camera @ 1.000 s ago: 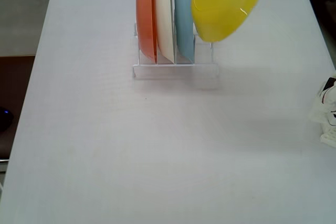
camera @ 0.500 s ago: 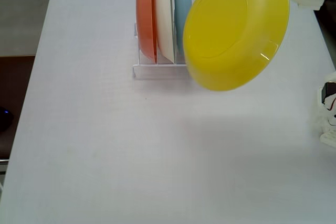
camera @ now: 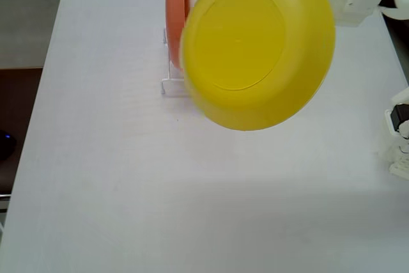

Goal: Please give me two plates.

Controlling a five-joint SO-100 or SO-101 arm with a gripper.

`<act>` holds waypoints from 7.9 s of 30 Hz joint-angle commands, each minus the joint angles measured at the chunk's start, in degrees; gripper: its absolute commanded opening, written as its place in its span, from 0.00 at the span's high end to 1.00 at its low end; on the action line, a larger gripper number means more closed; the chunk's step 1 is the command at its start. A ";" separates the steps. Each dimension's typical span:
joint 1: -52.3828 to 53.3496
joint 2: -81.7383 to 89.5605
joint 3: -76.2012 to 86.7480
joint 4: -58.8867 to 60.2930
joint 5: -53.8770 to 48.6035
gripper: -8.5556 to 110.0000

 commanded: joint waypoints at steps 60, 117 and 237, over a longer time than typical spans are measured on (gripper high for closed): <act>-4.31 -20.92 -10.63 -21.09 -5.80 0.93; 34.19 3.25 25.05 16.17 -10.90 0.93; 16.87 10.72 -11.60 25.66 -10.99 0.93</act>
